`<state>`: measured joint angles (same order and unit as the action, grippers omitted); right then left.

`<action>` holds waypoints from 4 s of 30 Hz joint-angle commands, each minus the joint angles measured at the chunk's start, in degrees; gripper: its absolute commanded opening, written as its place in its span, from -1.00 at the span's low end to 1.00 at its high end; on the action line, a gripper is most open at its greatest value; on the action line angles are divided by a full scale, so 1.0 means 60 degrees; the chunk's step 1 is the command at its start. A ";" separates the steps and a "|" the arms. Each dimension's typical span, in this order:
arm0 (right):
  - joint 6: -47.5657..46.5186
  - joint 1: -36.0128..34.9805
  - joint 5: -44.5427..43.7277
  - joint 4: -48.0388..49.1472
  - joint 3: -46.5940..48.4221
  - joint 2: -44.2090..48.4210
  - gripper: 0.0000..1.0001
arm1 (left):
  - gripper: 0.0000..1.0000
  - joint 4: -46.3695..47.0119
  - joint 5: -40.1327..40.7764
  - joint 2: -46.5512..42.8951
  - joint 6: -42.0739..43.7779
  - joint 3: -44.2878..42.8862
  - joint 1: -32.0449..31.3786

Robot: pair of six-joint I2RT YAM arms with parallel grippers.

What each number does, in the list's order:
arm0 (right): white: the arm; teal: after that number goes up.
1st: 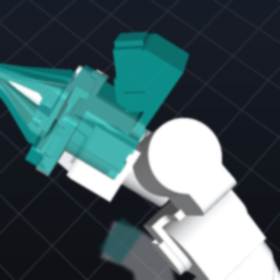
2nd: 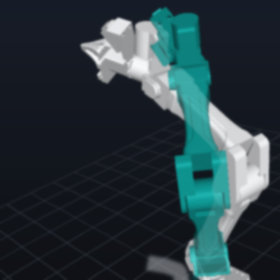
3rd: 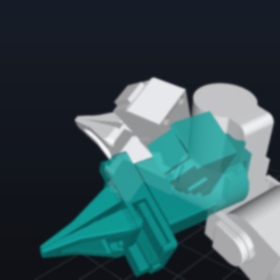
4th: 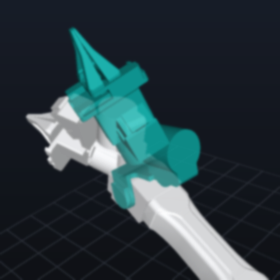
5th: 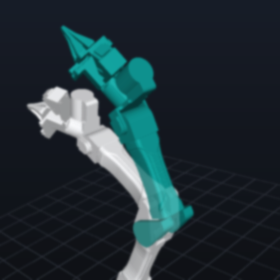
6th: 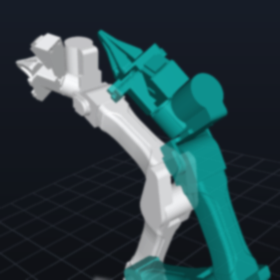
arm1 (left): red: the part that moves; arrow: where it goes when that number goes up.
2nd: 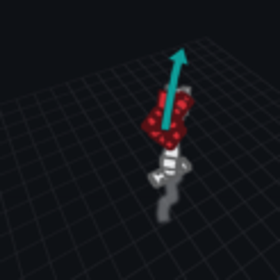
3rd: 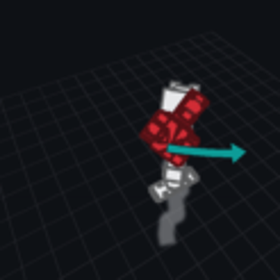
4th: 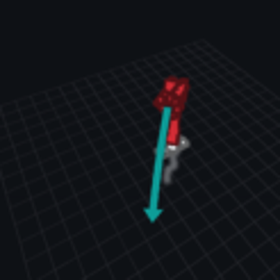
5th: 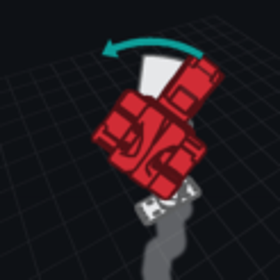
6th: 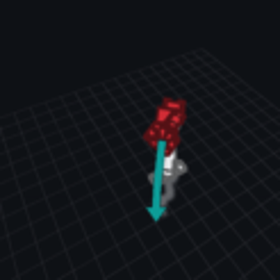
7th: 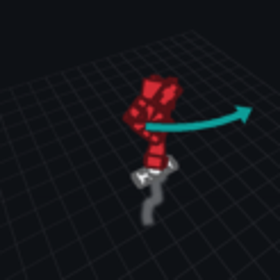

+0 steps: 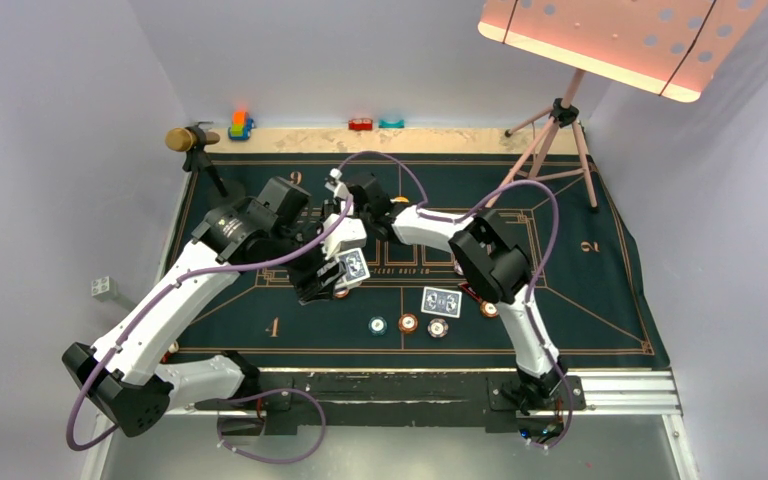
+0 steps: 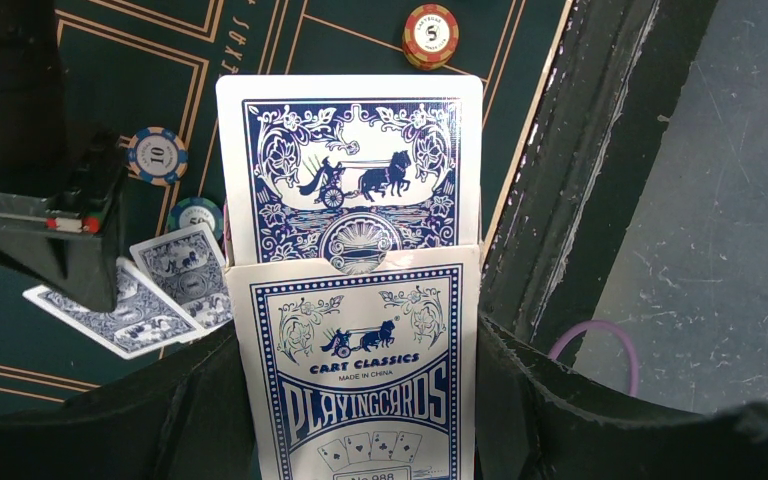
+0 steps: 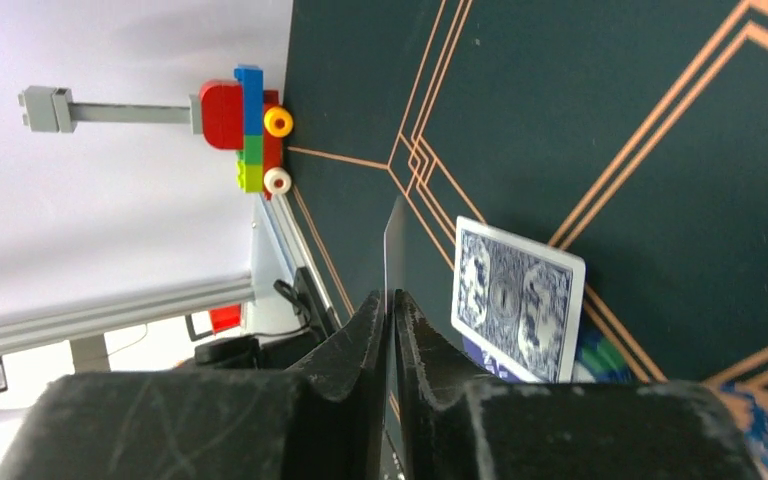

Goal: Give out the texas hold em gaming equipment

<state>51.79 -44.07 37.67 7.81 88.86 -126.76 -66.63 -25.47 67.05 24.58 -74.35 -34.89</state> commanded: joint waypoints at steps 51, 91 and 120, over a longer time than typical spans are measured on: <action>0.0679 0.0472 0.1045 0.1751 -0.5165 0.7121 0.97 | -1.00 0.0294 0.0025 0.0189 -0.0097 -0.0278 0.0019; 0.0549 0.1110 0.1129 0.1422 -0.6502 0.7735 -0.16 | -1.00 0.0314 -0.0103 -0.0081 -0.0193 -0.0353 0.0028; -0.1728 0.3550 -0.0838 -0.1269 -0.1183 0.3051 -1.00 | -1.00 0.0269 -0.0009 -0.0429 -0.0177 -0.0040 0.0036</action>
<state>46.96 -22.74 40.53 6.09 72.77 -99.02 -66.15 -24.71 66.13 24.51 -74.35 -34.89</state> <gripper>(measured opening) 0.009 0.704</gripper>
